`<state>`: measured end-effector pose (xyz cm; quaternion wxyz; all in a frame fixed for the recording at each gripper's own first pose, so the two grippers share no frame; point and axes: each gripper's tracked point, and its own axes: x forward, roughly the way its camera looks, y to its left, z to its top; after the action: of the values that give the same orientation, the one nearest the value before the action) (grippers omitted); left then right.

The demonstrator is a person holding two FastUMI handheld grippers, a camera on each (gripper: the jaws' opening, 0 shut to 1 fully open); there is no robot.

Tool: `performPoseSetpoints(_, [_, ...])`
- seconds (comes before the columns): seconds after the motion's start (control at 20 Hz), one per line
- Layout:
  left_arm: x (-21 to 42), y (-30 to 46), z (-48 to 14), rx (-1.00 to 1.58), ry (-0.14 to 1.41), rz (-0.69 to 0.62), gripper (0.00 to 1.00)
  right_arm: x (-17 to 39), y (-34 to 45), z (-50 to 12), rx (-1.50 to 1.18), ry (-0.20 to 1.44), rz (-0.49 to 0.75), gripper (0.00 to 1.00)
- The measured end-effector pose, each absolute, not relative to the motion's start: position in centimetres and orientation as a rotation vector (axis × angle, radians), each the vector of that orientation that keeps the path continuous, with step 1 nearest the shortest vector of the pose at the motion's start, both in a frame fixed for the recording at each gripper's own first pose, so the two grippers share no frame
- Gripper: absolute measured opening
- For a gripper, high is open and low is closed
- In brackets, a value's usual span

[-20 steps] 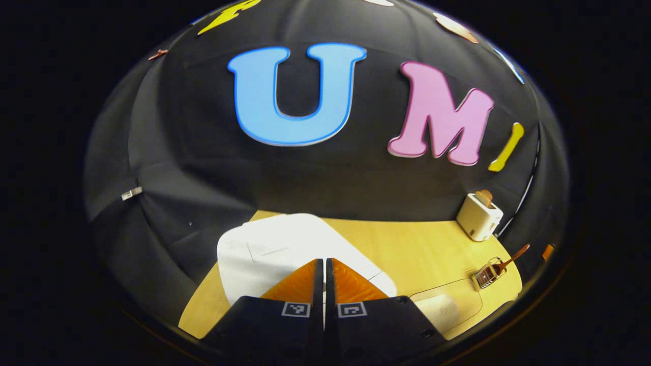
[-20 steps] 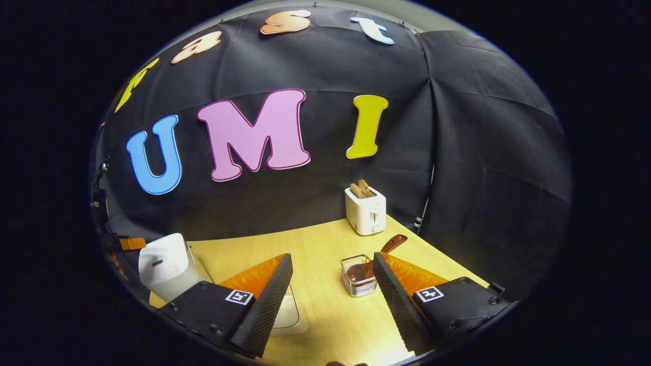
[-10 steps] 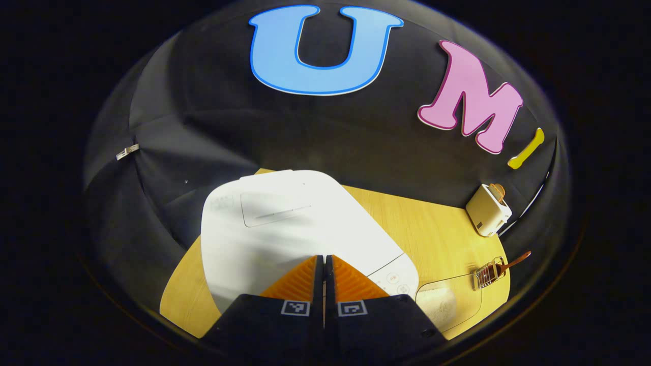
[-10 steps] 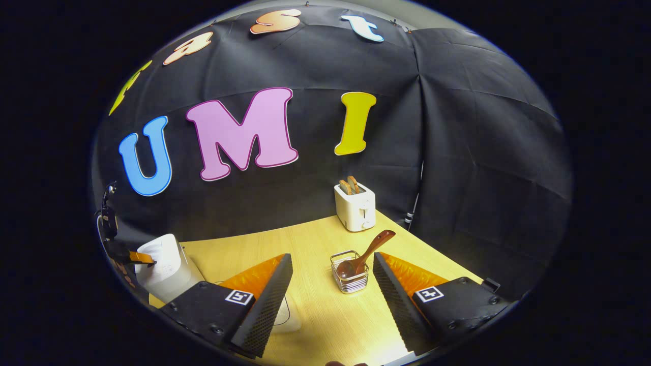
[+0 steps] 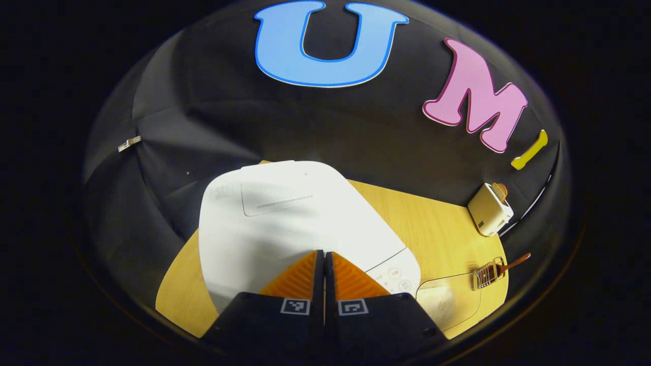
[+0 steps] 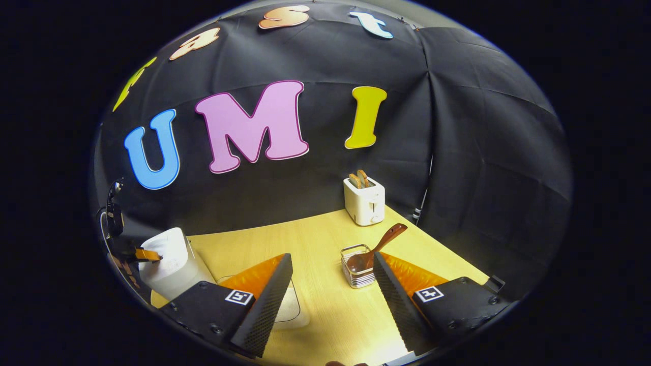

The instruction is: Close the left gripper, press the button to open the rice cooker; take a wooden spoon from the chopstick holder with the right hand, scoop a spoonful of rice and pour it into the rice cooker, then put the wooden spoon back into the chopstick holder.

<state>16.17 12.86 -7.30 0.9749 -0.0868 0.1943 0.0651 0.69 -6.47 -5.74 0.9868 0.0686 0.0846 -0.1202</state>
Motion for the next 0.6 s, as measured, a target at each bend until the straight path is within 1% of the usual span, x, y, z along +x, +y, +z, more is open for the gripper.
performPoseSetpoints(0.1, [15.8,12.9,-6.6,-0.156,0.369,0.116,0.06,0.3,-5.9,-5.9,0.136,0.177,-0.238,0.99])
performPoseSetpoints(0.15, [15.6,12.8,-5.5,-0.151,0.329,0.113,0.06,0.1,-5.7,-6.0,0.130,0.177,-0.237,0.99])
performPoseSetpoints(0.3, [14.8,13.7,0.8,-0.065,0.131,0.119,0.06,-0.4,-4.9,-5.5,0.116,0.164,-0.239,0.99])
performPoseSetpoints(0.4, [13.6,14.2,4.7,-0.018,0.034,0.117,0.06,-0.6,-4.5,-5.6,0.115,0.163,-0.246,0.99])
performPoseSetpoints(0.5, [11.3,13.4,6.9,-0.051,-0.011,0.062,0.05,-0.8,-4.2,-5.4,0.119,0.158,-0.261,0.99])
performPoseSetpoints(0.6, [10.9,13.8,7.9,-0.082,-0.034,0.029,0.05,-0.9,-3.9,-5.1,0.119,0.154,-0.273,0.99])
